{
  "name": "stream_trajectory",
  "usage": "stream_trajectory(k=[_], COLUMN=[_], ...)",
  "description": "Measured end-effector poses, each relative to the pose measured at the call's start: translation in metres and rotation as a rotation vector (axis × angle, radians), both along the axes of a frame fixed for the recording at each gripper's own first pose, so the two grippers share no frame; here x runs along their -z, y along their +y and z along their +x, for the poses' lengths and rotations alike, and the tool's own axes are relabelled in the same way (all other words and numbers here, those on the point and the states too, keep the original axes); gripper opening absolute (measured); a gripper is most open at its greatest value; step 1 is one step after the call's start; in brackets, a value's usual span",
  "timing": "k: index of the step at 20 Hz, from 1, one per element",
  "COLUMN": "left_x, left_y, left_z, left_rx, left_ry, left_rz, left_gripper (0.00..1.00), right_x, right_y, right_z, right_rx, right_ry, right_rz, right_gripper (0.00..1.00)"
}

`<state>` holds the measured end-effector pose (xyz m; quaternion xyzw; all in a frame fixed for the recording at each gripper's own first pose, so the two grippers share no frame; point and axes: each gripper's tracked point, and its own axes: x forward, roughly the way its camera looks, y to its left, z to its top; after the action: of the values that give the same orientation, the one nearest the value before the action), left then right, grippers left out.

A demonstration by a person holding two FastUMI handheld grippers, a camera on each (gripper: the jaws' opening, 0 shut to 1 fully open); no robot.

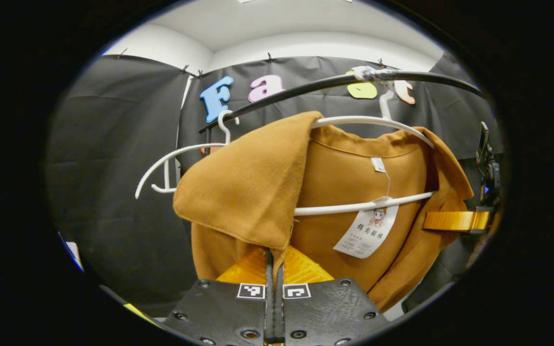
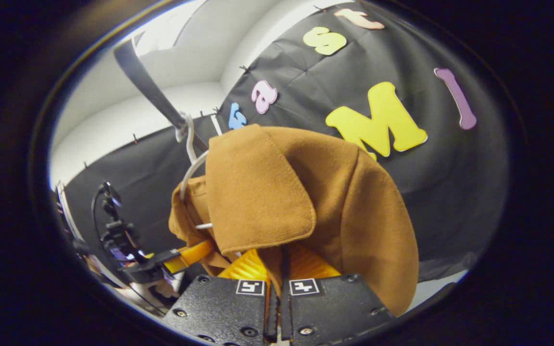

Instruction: Grasp the clothes on the hanger with both hands and then place them into the laundry hamper below.

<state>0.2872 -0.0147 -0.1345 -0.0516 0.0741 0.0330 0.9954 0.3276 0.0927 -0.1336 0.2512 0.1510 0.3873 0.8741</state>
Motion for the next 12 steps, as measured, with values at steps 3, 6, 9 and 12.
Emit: stream_trajectory(k=[3, 6, 9, 12], left_x=[-0.014, -0.036, -0.060, -0.078], left_y=[0.011, 0.025, 0.041, 0.059], left_z=[-0.008, -0.013, -0.015, -0.015], left_rx=[-0.013, -0.034, -0.057, -0.076], left_ry=[-0.023, -0.069, -0.116, -0.149], left_rz=[-0.041, -0.060, -0.094, -0.117], left_gripper=[0.00, 0.00, 0.05, 0.00], right_x=[-0.016, -0.042, -0.052, -0.068], right_y=[0.002, 0.004, -0.001, -0.007], right_z=[-0.017, -0.026, -0.023, -0.018], right_rx=[-0.070, -0.108, -0.104, -0.105], right_ry=[-0.024, -0.033, -0.018, 0.011], right_rz=[0.051, 0.152, 0.225, 0.344], right_gripper=[0.06, 0.06, 0.06, 0.06])
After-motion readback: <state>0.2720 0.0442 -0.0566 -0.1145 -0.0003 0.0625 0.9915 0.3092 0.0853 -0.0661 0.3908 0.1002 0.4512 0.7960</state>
